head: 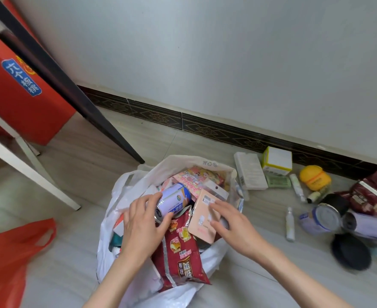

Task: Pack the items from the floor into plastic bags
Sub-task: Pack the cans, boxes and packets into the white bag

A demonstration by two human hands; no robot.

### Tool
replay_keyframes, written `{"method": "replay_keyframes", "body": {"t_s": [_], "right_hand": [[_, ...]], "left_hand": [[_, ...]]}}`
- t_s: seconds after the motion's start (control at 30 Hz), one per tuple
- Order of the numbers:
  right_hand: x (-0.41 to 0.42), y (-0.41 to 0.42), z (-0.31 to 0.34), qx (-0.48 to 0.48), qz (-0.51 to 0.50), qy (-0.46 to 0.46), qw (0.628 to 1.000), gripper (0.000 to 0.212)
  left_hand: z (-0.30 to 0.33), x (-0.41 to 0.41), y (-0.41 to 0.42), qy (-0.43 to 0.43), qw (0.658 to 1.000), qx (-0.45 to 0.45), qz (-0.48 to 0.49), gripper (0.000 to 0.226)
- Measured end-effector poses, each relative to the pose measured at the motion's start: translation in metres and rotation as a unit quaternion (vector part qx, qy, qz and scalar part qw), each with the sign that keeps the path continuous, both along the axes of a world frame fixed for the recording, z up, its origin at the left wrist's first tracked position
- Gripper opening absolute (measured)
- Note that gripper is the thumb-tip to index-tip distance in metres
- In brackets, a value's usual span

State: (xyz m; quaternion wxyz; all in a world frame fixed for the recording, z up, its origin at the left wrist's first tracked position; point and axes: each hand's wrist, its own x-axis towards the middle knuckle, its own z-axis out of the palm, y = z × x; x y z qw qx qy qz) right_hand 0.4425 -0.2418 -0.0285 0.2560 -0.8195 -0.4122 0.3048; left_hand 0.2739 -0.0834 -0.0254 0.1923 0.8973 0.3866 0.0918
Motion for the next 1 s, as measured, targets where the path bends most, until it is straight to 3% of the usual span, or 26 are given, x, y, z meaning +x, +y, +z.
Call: {"method": "replay_keyframes", "body": {"t_s": [0.1, 0.2, 0.4, 0.5, 0.67, 0.83, 1.0], "right_hand": [[0.005, -0.012, 0.002, 0.029, -0.036, -0.007, 0.999, 0.044], [0.023, -0.043, 0.002, 0.041, -0.103, -0.036, 0.993, 0.041], [0.084, -0.13, -0.007, -0.019, -0.26, -0.138, 0.956, 0.033], [0.113, -0.164, -0.012, -0.077, -0.281, -0.171, 0.941, 0.038], [0.147, -0.182, -0.033, -0.154, -0.23, -0.146, 0.95, 0.075], [0.163, -0.184, -0.044, -0.149, -0.194, -0.144, 0.959, 0.077], [0.166, -0.186, -0.048, -0.145, -0.183, -0.135, 0.963, 0.078]], "left_hand": [[0.011, 0.001, -0.004, 0.017, 0.999, 0.016, -0.025, 0.058], [0.024, 0.02, -0.02, 0.012, 0.991, 0.062, -0.115, 0.052], [0.014, 0.102, -0.078, -0.016, 0.949, 0.068, -0.309, 0.046], [-0.015, 0.15, -0.117, 0.023, 0.93, 0.033, -0.366, 0.049], [-0.068, 0.205, -0.176, 0.153, 0.928, -0.082, -0.329, 0.065], [-0.103, 0.241, -0.208, 0.119, 0.947, -0.093, -0.284, 0.066], [-0.119, 0.248, -0.214, 0.108, 0.954, -0.104, -0.261, 0.047]]}}
